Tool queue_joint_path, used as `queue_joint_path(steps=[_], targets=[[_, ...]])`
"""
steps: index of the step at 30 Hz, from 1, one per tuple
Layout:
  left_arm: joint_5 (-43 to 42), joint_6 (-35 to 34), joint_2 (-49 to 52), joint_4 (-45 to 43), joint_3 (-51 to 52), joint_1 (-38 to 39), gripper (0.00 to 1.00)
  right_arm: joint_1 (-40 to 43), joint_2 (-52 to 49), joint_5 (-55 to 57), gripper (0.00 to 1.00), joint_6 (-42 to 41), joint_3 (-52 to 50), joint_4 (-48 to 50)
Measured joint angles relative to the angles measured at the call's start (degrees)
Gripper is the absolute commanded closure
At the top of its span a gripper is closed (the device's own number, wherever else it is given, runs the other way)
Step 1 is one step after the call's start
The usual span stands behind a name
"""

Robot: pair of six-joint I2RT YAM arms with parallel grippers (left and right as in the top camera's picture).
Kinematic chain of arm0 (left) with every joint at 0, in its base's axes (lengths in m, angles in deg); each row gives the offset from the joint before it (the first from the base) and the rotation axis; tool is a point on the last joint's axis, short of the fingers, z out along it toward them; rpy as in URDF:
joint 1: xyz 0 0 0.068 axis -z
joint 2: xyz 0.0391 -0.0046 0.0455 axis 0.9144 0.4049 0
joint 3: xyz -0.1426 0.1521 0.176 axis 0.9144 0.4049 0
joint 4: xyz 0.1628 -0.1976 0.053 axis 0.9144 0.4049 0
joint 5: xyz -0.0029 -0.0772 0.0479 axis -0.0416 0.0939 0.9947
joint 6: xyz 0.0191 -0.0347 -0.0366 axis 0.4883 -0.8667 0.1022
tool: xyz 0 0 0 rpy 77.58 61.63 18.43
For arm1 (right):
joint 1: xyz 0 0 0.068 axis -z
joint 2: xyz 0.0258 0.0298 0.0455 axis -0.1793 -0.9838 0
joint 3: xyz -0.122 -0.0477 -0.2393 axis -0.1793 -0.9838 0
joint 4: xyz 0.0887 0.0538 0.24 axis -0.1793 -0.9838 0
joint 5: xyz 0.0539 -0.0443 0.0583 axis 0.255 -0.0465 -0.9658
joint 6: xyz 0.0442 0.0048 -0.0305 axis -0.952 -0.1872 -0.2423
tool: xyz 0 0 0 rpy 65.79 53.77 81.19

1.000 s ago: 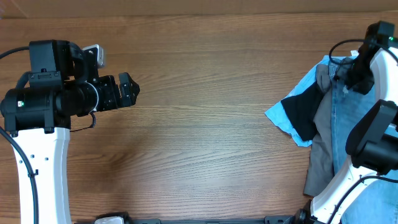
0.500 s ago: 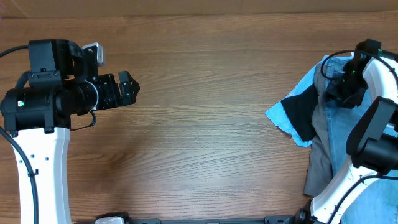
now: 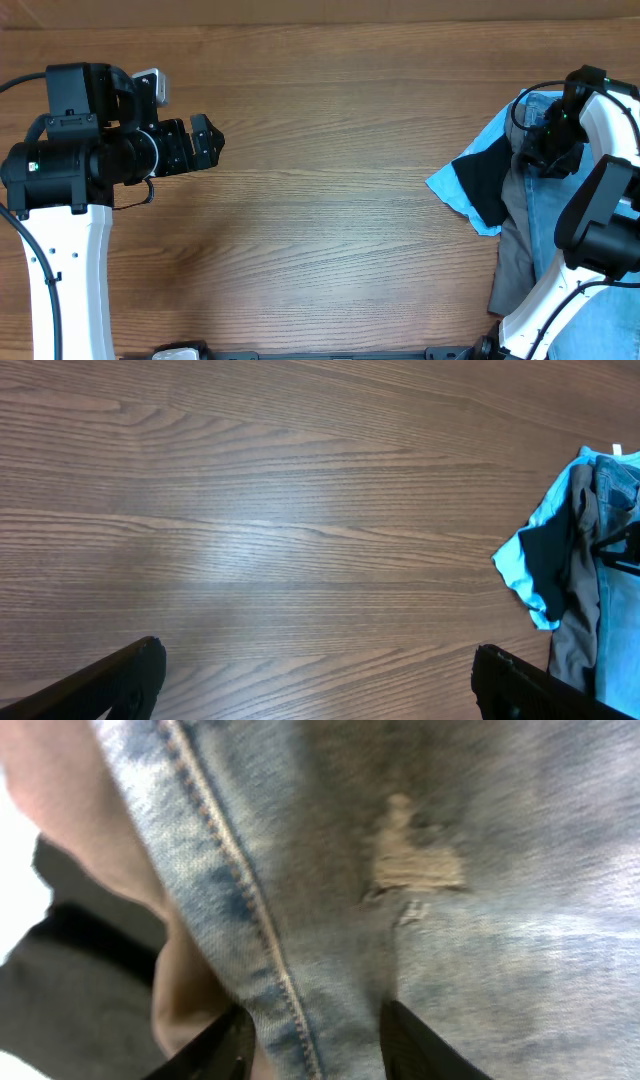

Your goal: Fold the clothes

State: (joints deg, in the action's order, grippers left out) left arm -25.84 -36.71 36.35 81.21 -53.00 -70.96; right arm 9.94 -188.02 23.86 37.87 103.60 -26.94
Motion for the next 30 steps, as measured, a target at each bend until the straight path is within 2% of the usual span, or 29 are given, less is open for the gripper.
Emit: queue_joint_path(steps=[3,6,9,13,17,20,25,28,30], targets=[[0.0,0.0,0.0,0.0,0.0,0.0,0.0,-0.2,0.0,3.4,0.71,-1.7,0.0,0.2],[0.0,0.0,0.0,0.0,0.0,0.0,0.0,-0.2,0.0,6.9,0.75,-4.6,0.0,-0.8],[0.0,0.0,0.0,0.0,0.0,0.0,0.0,-0.2,0.0,8.6,0.74,-6.8,0.1,-1.8],[0.0,0.0,0.0,0.0,0.0,0.0,0.0,-0.7,0.0,7.5,0.64,-6.9,1.0,-3.0],[0.0,0.0,0.0,-0.1,0.0,0.0,0.0,-2.4,0.0,3.8,0.54,-3.4,1.5,-3.5],[0.0,0.0,0.0,-0.2,0.0,0.0,0.0,-4.6,0.0,4.3,0.55,-2.3,1.5,-3.5],[0.0,0.0,0.0,-0.2,0.0,0.0,0.0,-7.0,0.0,11.2,0.59,-5.2,1.5,-3.3],[0.0,0.0,0.0,-0.2,0.0,0.0,0.0,-7.2,0.0,14.3,0.67,-7.2,1.2,-3.2],[0.0,0.0,0.0,-0.2,0.0,0.0,0.0,-7.2,0.0,15.7,0.69,-8.2,0.6,-3.3]])
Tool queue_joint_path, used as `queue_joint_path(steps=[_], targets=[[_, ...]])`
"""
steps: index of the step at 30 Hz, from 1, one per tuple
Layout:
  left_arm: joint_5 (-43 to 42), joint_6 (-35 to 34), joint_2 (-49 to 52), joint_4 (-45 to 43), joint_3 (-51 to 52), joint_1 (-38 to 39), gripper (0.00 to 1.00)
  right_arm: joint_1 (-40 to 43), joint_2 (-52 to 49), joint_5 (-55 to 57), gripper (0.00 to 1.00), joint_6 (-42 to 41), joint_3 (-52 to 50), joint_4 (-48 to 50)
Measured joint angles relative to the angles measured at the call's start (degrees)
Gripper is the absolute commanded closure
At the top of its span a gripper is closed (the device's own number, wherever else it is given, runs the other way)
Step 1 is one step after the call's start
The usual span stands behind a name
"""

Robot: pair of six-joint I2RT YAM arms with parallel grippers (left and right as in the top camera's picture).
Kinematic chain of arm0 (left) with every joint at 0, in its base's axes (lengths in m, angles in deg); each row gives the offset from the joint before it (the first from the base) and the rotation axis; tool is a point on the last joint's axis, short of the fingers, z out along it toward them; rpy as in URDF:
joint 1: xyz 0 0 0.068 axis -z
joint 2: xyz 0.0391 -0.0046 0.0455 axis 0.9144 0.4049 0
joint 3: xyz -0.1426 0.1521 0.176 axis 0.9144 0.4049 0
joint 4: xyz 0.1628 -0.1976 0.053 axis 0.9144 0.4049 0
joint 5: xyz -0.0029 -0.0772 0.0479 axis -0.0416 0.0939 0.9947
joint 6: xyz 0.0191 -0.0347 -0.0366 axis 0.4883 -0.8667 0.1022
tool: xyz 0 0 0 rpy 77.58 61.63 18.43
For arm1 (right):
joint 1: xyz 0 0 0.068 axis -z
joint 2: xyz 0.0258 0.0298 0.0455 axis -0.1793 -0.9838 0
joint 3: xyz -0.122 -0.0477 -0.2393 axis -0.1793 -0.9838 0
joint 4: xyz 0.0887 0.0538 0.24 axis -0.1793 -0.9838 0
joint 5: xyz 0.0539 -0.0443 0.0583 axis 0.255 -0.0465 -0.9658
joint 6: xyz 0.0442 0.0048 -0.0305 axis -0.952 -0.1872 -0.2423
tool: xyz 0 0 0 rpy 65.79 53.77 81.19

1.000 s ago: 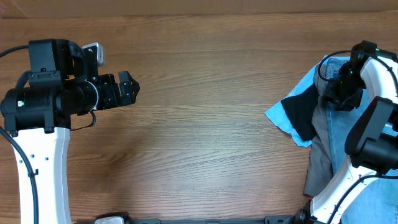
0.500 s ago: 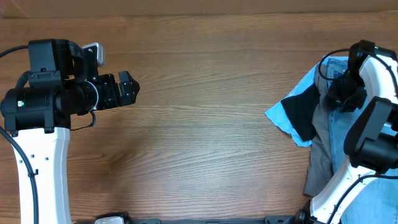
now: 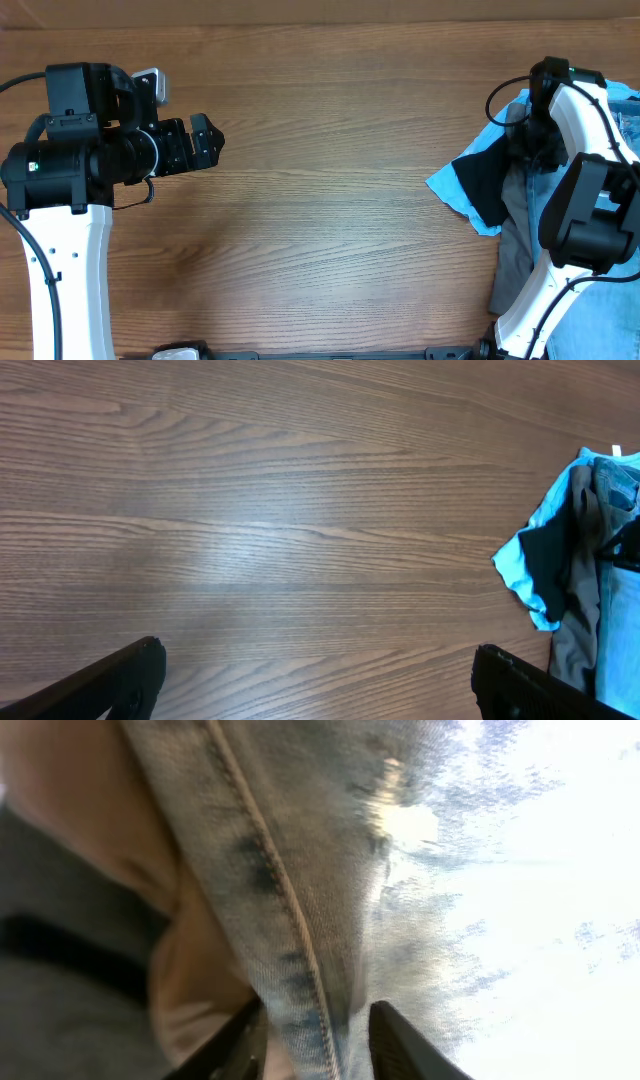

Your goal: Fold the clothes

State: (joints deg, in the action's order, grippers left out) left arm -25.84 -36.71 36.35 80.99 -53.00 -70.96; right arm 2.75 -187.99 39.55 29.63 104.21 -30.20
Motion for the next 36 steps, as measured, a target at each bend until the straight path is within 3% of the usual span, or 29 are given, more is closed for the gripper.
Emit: queue_joint_path(steps=[11,16,19,21,28,32,36], targets=[[0.0,0.0,0.0,0.0,0.0,0.0,0.0,0.0,0.0,2.2,0.76,-1.8,-2.3,-0.5],[0.0,0.5,0.0,0.0,0.0,0.0,0.0,-0.4,0.0,2.5,0.63,-2.9,-2.3,-4.1],[0.0,0.8,0.0,0.0,0.0,0.0,0.0,-1.6,0.0,2.7,0.48,-3.3,-2.3,-5.2],[0.0,0.9,0.0,0.0,0.0,0.0,0.0,-3.0,0.0,3.4,0.46,-3.6,-2.3,-5.8],[0.0,0.9,0.0,0.0,0.0,0.0,0.0,-5.5,0.0,7.6,0.55,-7.0,-2.3,-6.8],[0.0,1.1,0.0,0.0,0.0,0.0,0.0,-3.7,0.0,8.7,0.63,-8.4,-2.5,-6.4],[0.0,1.2,0.0,0.0,0.0,0.0,0.0,-1.0,0.0,8.3,0.64,-8.8,-2.8,-5.4]])
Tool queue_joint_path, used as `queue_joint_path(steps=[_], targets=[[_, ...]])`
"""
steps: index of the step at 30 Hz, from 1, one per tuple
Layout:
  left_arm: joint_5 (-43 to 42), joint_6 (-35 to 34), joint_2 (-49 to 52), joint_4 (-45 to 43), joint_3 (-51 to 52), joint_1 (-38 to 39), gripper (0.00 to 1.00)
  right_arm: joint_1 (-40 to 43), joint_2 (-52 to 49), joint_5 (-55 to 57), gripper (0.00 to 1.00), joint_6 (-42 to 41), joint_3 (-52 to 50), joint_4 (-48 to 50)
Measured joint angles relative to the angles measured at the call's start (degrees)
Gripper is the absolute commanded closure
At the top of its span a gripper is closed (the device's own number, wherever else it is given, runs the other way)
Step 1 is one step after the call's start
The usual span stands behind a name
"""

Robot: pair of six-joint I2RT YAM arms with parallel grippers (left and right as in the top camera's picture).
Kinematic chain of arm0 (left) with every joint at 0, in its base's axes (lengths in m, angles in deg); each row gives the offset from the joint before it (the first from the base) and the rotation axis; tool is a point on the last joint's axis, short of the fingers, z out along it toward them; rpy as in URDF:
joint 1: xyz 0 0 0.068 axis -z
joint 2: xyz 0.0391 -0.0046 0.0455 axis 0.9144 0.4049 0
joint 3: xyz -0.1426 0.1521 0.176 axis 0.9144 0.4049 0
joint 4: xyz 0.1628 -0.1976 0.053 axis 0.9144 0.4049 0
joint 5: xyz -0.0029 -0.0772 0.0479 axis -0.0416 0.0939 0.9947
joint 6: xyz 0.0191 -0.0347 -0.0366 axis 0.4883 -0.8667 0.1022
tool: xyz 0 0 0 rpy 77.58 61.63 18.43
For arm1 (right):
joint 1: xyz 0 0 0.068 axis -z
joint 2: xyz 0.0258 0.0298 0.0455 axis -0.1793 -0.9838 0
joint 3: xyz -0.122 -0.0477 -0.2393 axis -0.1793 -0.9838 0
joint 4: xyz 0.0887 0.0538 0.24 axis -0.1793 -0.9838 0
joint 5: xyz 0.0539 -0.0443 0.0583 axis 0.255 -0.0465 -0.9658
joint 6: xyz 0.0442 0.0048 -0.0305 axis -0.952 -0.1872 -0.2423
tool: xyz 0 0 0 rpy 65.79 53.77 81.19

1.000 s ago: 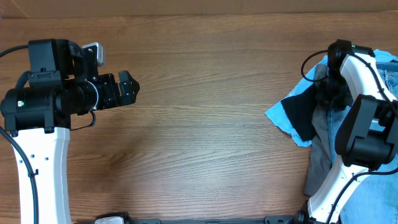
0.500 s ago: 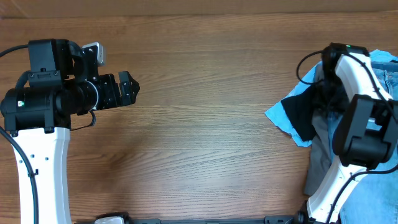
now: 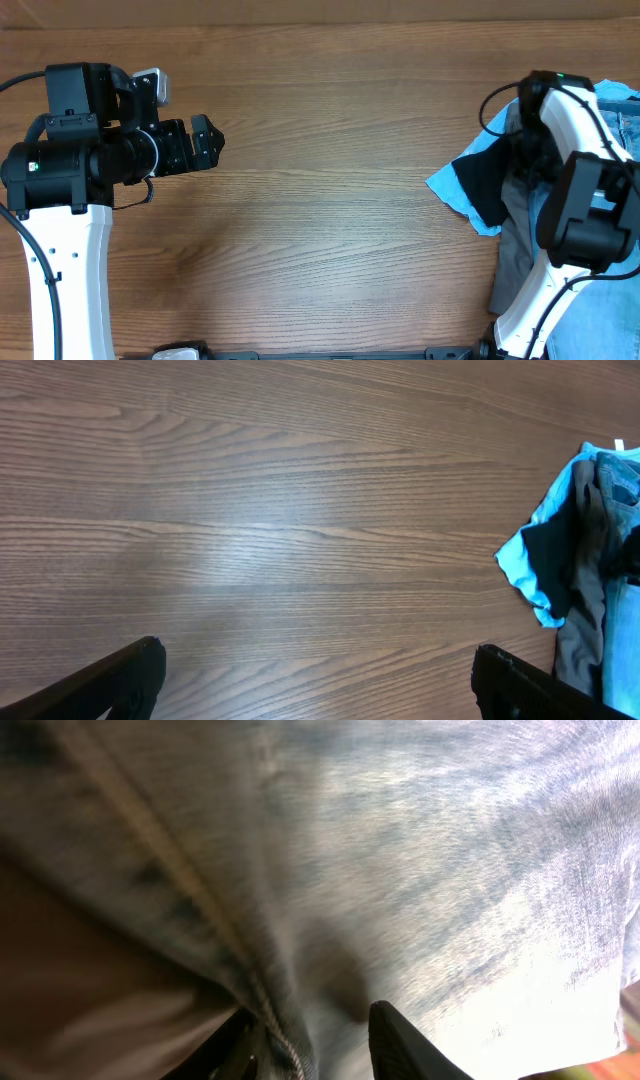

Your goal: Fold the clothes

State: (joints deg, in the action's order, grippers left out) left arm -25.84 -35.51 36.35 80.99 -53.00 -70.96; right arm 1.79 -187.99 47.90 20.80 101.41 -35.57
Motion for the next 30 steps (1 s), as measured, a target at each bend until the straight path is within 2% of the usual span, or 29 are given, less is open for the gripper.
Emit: queue_joint_path(steps=[9,15,20,26,30], targets=[[0.0,0.1,0.0,0.0,0.0,0.0,0.0,-0.3,0.0,-1.2,0.63,0.4,-1.7,-1.2],[0.0,0.1,0.0,0.0,0.0,0.0,0.0,-1.9,0.0,-0.2,0.58,0.6,-5.2,0.0],[0.0,0.4,0.0,0.0,0.0,0.0,0.0,-2.0,0.0,0.5,0.64,0.4,-8.7,2.7],[0.0,1.3,0.0,0.0,0.0,0.0,0.0,-2.4,0.0,1.0,0.77,0.5,-8.5,2.3],[0.0,1.4,0.0,0.0,0.0,0.0,0.0,-2.8,0.0,2.6,0.89,-1.0,-4.6,-1.7]])
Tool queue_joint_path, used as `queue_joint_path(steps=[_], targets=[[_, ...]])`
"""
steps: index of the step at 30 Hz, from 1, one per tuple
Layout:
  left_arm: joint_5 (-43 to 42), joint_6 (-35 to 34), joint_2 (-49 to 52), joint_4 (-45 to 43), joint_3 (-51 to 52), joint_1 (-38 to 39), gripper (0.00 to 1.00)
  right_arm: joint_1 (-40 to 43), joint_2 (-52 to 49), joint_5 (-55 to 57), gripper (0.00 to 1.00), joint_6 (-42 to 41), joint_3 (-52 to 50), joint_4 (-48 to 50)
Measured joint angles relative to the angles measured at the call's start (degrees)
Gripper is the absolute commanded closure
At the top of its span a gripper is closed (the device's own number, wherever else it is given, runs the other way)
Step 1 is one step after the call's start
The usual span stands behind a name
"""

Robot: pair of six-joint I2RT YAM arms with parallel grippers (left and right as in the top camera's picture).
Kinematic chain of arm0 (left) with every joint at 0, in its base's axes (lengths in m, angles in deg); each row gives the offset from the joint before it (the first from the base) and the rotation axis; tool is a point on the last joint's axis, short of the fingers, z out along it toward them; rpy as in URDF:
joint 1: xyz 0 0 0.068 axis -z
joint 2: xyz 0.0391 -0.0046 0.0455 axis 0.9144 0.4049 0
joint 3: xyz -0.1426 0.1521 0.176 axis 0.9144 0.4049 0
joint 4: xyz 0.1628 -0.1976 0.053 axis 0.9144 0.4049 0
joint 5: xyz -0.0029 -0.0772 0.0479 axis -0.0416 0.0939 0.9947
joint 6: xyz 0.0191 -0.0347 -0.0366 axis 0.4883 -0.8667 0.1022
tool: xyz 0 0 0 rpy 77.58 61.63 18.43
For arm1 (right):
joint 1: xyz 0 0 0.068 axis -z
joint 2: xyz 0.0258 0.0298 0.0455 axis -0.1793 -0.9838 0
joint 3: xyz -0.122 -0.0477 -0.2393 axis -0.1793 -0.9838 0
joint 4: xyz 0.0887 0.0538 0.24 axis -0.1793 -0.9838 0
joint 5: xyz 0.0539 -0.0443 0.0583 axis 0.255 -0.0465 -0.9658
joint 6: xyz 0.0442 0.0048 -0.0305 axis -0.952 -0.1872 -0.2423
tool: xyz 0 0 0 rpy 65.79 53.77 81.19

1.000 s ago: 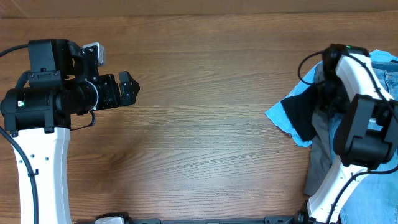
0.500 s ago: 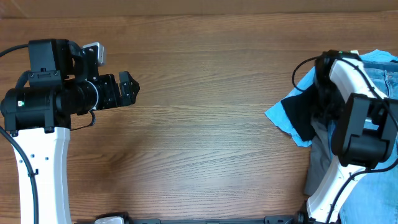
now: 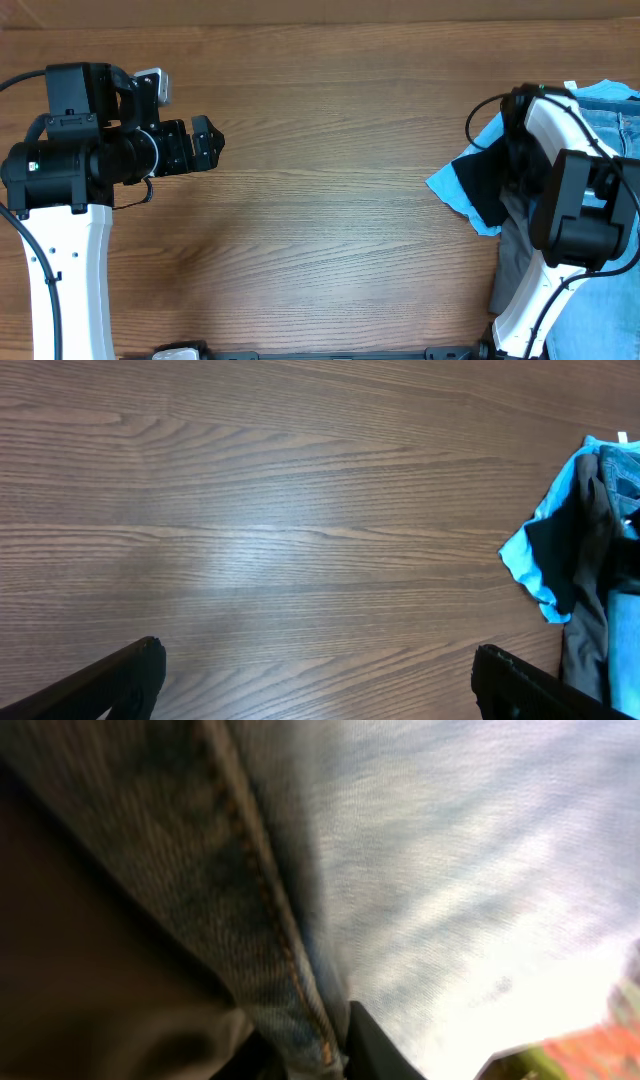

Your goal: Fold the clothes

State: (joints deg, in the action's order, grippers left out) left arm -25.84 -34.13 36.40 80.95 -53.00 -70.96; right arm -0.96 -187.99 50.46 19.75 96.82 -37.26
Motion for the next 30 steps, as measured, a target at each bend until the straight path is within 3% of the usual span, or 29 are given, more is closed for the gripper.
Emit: queue_joint_path(steps=[3,17,24,30], targets=[[0.0,0.0,0.0,-0.1,0.0,0.0,0.0,0.2,0.0,1.3,0.96,-1.6,4.9,-2.7],[0.0,0.0,0.0,-0.2,0.0,0.0,0.0,2.2,0.0,-4.5,0.96,2.4,19.9,-10.1],[0.0,-0.2,0.1,0.3,-1.1,-0.2,0.0,-0.2,3.0,-10.1,0.96,5.4,48.0,-16.2],[0.0,-0.5,1.0,4.6,-10.9,-4.4,0.0,-13.9,10.6,-18.9,0.96,6.8,72.1,-15.9]])
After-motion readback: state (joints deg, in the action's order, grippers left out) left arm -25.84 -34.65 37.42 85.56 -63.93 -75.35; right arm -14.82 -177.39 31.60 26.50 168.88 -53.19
